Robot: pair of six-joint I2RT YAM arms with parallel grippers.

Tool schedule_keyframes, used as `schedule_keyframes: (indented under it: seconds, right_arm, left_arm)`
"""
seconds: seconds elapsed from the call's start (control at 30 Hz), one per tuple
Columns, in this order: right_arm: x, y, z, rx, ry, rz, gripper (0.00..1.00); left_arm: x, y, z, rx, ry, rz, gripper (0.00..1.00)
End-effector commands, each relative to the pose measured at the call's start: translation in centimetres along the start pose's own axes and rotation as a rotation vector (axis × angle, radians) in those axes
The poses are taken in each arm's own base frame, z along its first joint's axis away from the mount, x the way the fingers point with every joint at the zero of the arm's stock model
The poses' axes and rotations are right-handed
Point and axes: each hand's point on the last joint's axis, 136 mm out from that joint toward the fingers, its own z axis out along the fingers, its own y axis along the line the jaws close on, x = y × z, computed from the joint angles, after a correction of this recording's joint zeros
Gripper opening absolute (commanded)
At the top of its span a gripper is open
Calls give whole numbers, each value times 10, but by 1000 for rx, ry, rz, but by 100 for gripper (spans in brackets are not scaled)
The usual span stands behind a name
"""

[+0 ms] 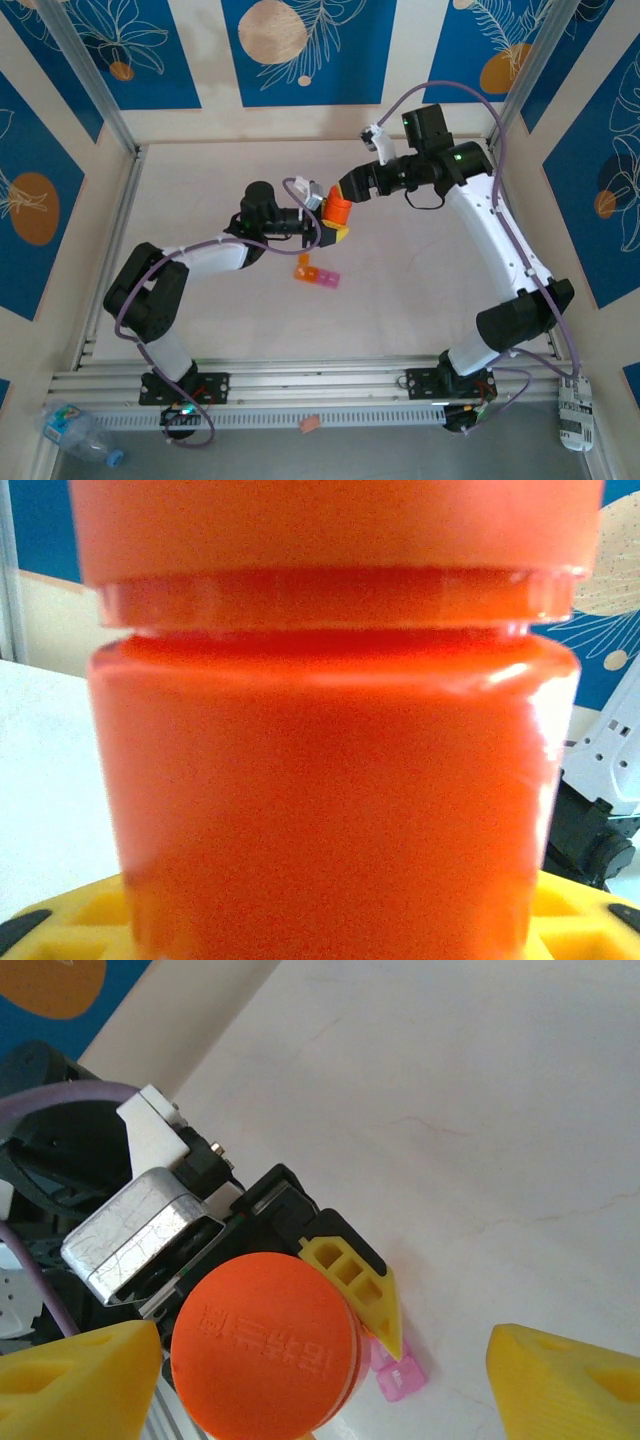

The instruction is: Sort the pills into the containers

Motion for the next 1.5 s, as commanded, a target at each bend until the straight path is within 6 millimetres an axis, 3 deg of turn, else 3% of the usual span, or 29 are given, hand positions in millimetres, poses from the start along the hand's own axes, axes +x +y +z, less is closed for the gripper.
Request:
schedule_keyframes:
  seconds: [0.0,0.17,0.43,0.63,0.77,1.07,1.23,1.47]
  right_arm:
    - [0,16,-2,-34,15,-50,84]
    - [4,17,9,-36,46,-56,81]
    - [6,16,16,-36,65,-46,66]
    - [12,13,22,-24,85,-23,45]
    - [20,5,28,10,89,48,36]
    - [50,-14,58,156,22,328,35]
    - [57,-15,70,189,6,372,35]
    - [48,-14,65,187,13,359,41]
  left_arm:
    - [-14,-3,1,42,-15,23,0]
    - [-14,-3,1,44,-15,16,0]
    - [-17,-3,1,44,-19,18,0]
    - [-19,-2,1,39,-25,20,0]
    - [-24,0,1,11,-42,33,0]
    - [-49,18,-10,-298,-98,248,0]
    - [-48,18,-9,-299,-95,253,0]
    - [-37,20,-6,-279,-93,222,0]
